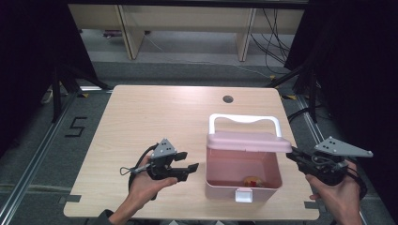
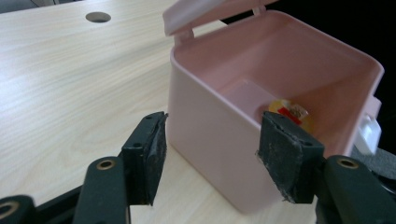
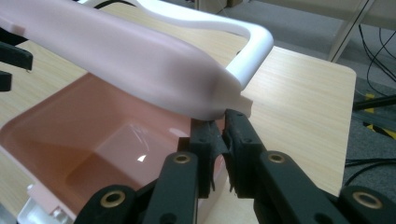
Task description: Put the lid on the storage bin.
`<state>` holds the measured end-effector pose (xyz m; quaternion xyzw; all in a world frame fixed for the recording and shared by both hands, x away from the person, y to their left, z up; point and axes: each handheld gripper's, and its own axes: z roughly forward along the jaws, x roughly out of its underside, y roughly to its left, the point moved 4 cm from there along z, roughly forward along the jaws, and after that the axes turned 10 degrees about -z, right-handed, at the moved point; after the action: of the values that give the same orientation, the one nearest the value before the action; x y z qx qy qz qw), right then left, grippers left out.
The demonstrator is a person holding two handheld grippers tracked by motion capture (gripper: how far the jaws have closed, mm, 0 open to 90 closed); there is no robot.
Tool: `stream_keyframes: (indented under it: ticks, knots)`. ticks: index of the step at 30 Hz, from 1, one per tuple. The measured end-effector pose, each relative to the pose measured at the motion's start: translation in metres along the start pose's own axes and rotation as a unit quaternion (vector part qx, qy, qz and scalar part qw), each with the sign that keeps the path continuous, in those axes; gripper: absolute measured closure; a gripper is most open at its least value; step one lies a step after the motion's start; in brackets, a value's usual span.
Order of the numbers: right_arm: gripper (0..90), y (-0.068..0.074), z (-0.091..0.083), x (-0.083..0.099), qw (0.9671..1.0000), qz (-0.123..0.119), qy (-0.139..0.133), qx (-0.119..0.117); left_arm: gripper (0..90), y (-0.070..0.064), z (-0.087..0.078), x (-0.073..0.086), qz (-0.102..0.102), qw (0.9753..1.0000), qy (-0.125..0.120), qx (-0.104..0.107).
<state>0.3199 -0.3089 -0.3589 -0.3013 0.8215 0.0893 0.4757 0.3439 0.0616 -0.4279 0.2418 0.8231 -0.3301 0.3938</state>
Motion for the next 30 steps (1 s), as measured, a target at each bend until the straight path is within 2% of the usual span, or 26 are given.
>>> stream_keyframes:
  ticks: [1,2,3,4,6,7,8,9,11,12,15,16,18,19,20,21,22,26,27,30]
  knots:
    - [81.8,0.001,0.001,0.003,1.0000,-0.006,-0.002,0.003,40.2,0.000,-0.003,0.002,0.002,1.0000,0.001,-0.002]
    - [81.6,0.005,0.000,0.005,0.9999,0.012,0.002,-0.002,39.8,0.000,-0.005,0.004,0.003,1.0000,0.000,0.000]
    - [81.2,0.003,0.000,0.007,1.0000,-0.004,0.004,0.001,39.3,0.000,-0.008,0.006,0.003,1.0000,0.002,-0.005]
    - [81.1,0.006,0.000,0.010,1.0000,0.004,0.007,-0.001,38.8,0.000,-0.011,0.009,0.002,1.0000,0.005,-0.007]
    - [80.9,0.009,0.000,0.015,1.0000,0.001,0.007,-0.003,38.2,0.001,-0.013,0.012,-0.001,1.0000,-0.004,0.002]
    - [80.8,0.012,0.000,0.017,0.9999,0.014,0.007,-0.005,38.1,0.002,-0.016,0.014,-0.002,1.0000,-0.002,-0.003]
    - [80.9,0.010,0.000,0.020,1.0000,-0.001,0.005,-0.004,37.8,0.002,-0.017,0.016,-0.005,1.0000,-0.006,0.001]
    - [80.9,0.012,0.000,0.023,0.9999,0.008,0.008,-0.001,37.5,0.002,-0.019,0.018,-0.007,0.9999,-0.007,-0.002]
    - [80.9,0.011,0.001,0.026,1.0000,0.004,0.004,-0.007,37.4,0.004,-0.022,0.022,-0.004,0.9999,-0.007,-0.007]
    - [81.0,0.014,0.002,0.029,0.9998,0.017,0.006,-0.011,37.2,0.004,-0.024,0.026,-0.003,0.9999,-0.010,-0.010]
    - [81.5,0.016,0.005,0.036,0.9995,0.021,0.005,-0.023,37.2,0.004,-0.027,0.036,-0.001,0.9999,-0.008,-0.011]
    - [81.4,0.016,0.006,0.038,0.9996,0.013,0.004,-0.023,37.1,0.004,-0.028,0.040,0.003,1.0000,-0.002,-0.008]
    - [81.4,0.019,0.008,0.041,0.9996,0.011,0.007,-0.026,37.0,0.004,-0.030,0.046,0.002,0.9999,0.004,-0.010]
    - [81.3,0.022,0.009,0.043,0.9993,0.025,0.009,-0.027,36.8,0.004,-0.031,0.049,0.002,0.9999,0.007,-0.010]
    - [81.2,0.019,0.009,0.044,0.9996,0.008,0.011,-0.023,36.6,0.005,-0.031,0.052,0.001,0.9999,0.007,-0.008]
    - [80.9,0.021,0.010,0.046,0.9993,0.019,0.011,-0.029,36.5,0.005,-0.032,0.054,0.000,0.9999,0.010,-0.012]
    - [80.8,0.020,0.010,0.048,0.9995,0.009,0.014,-0.026,36.5,0.006,-0.033,0.055,0.000,0.9999,0.010,-0.012]
    - [80.1,0.022,0.011,0.054,0.9992,0.014,0.024,-0.029,36.4,0.010,-0.035,0.058,-0.003,0.9998,0.011,-0.019]
    - [80.1,0.020,0.011,0.056,0.9994,0.003,0.022,-0.027,36.4,0.010,-0.035,0.059,-0.005,0.9997,0.011,-0.021]
    - [79.9,0.019,0.010,0.060,0.9992,0.006,0.027,-0.029,36.4,0.012,-0.035,0.062,-0.005,0.9997,0.017,-0.019]
